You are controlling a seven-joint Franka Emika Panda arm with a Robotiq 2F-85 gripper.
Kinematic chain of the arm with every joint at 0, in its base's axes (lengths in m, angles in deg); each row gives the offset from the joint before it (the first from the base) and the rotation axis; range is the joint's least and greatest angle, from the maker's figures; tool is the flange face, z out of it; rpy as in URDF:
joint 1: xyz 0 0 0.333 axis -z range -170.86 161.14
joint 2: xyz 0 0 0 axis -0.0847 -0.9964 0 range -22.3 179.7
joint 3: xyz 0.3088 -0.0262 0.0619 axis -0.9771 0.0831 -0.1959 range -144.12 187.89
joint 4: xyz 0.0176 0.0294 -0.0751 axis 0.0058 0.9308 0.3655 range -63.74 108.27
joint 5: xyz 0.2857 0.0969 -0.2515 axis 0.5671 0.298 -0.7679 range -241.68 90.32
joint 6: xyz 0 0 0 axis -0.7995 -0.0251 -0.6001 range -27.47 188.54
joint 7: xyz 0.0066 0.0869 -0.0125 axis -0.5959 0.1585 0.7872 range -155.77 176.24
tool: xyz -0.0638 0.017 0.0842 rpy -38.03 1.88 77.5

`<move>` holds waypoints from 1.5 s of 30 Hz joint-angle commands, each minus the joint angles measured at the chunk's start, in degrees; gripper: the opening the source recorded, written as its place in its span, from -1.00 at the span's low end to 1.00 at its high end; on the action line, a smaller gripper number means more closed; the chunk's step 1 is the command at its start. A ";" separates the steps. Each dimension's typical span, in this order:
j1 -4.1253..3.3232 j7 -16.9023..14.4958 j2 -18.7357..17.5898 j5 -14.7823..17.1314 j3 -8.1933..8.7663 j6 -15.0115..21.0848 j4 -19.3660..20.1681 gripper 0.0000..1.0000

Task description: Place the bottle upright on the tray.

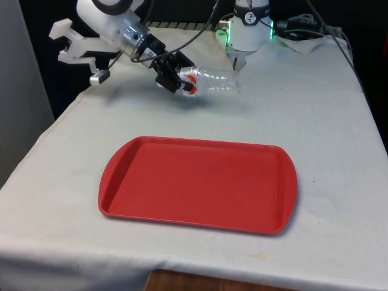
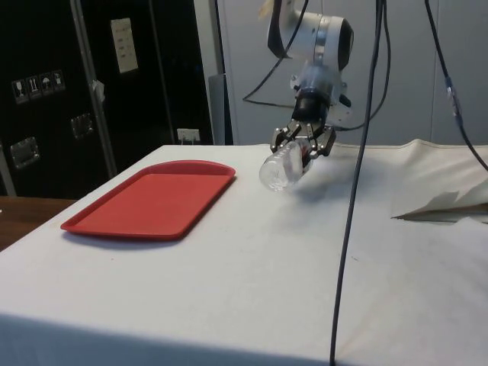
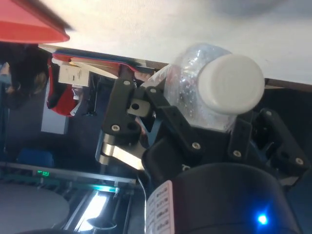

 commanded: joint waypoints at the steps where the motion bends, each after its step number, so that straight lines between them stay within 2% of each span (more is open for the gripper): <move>1: -0.63 0.34 0.57 -0.23 0.52 0.57 0.40 -0.35; 3: -0.74 0.46 0.92 -0.40 0.69 0.57 0.52 -0.35; 4: -0.17 0.17 0.46 -0.17 0.17 0.00 0.06 -0.35; 5: -0.80 0.52 1.09 -0.52 0.74 0.57 0.52 -0.35; 6: -0.97 0.63 1.38 -0.69 0.97 0.52 0.57 -0.35; 12: -1.49 1.09 2.64 -1.49 1.55 0.63 0.92 -0.35; 13: -0.80 0.63 2.01 -1.20 1.03 0.00 0.52 -0.35; 14: -1.55 1.15 2.86 -1.66 1.60 0.63 0.97 -0.35; 22: -2.18 2.01 4.76 -2.98 2.41 0.80 1.26 -0.35; 23: -1.38 1.55 4.07 -2.64 1.72 0.06 0.74 -0.35; 24: -2.23 2.18 4.98 -3.15 2.46 0.86 1.26 -0.35; 30: -3.04 3.55 7.28 -4.81 2.86 1.66 1.55 -0.35; 31: -2.06 3.09 6.59 -4.70 2.18 0.46 0.97 -0.35; 32: -3.15 3.72 7.56 -5.04 2.86 1.83 1.66 -0.35; 38: -3.84 4.87 8.88 -6.19 2.69 3.61 2.12 -0.35; 39: -2.98 4.53 8.42 -6.19 2.18 2.46 1.66 -0.35; 40: -4.13 5.21 9.22 -6.53 2.75 4.18 2.29 -0.35; 45: -4.87 6.07 10.08 -7.33 2.81 5.56 2.64 -0.35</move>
